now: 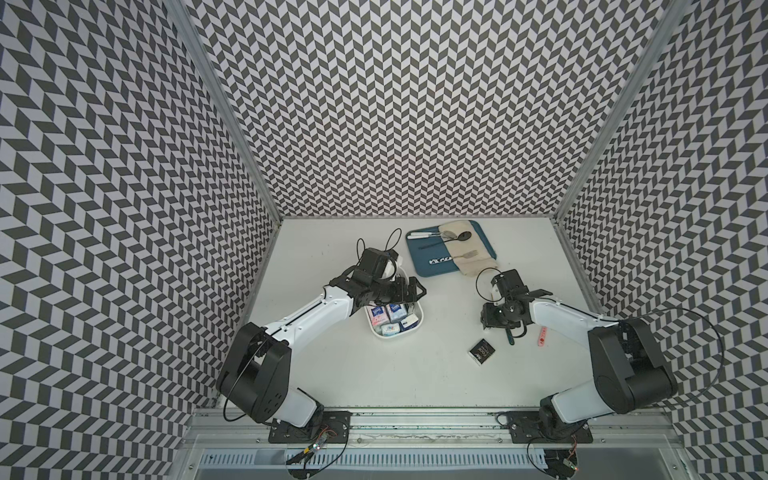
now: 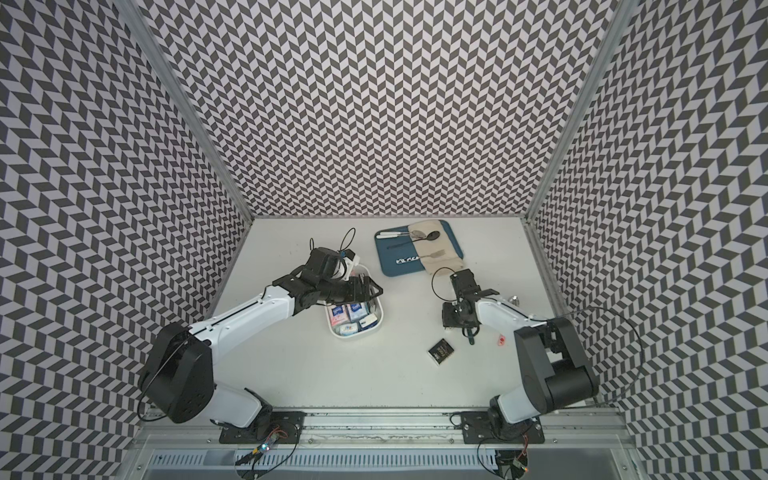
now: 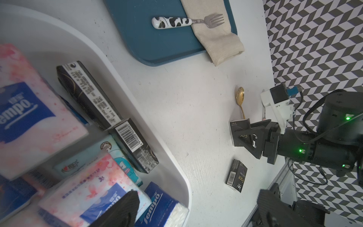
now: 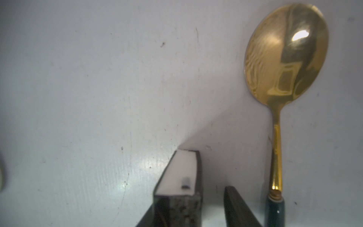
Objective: Put the pocket tissues into the storage box
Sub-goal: Pick up the pocket tissues from the center of the board, then place the pocket tissues in the storage box.
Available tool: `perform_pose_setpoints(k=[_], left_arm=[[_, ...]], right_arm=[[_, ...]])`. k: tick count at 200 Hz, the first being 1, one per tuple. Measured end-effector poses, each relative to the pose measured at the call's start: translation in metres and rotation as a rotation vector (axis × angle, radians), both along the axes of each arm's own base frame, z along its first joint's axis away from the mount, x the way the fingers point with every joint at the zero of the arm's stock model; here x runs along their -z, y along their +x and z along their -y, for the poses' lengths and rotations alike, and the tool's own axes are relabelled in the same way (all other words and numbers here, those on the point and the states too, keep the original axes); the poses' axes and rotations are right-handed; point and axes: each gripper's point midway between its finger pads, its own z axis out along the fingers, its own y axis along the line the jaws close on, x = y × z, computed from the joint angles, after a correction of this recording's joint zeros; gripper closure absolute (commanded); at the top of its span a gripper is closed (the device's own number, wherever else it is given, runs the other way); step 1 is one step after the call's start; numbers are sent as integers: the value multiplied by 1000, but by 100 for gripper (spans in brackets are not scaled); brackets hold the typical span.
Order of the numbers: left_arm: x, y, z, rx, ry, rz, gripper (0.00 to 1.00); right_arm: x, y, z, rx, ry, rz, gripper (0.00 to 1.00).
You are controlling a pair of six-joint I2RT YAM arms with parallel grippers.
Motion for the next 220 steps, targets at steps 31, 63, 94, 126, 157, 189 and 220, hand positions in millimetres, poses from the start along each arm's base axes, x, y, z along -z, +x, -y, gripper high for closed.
perform_pose_setpoints(k=[31,63,94,126,157,189,220], left_arm=[[-2,1,-1,-4,-2,3,0],[-13,4,-16,-48,-23,27,0],[-23,18,-65,-203,-66,61,0],[-10,32,-124,-382,-95,40,0],[14,31,-162,-485,-105,-26,0],[18,29,-179,-522,-127,-44,0],[13,27,-180,-512,-146,-30,0]], right_arm=[[-2,0,-1,-3,6,-7,87],[-20,11,-10,-14,43,15,91],[-60,33,-36,-55,126,99,91],[-106,47,-91,-167,192,193,91],[-130,52,-153,-293,229,237,91],[-125,59,-206,-390,221,236,92],[-108,71,-242,-447,197,228,92]])
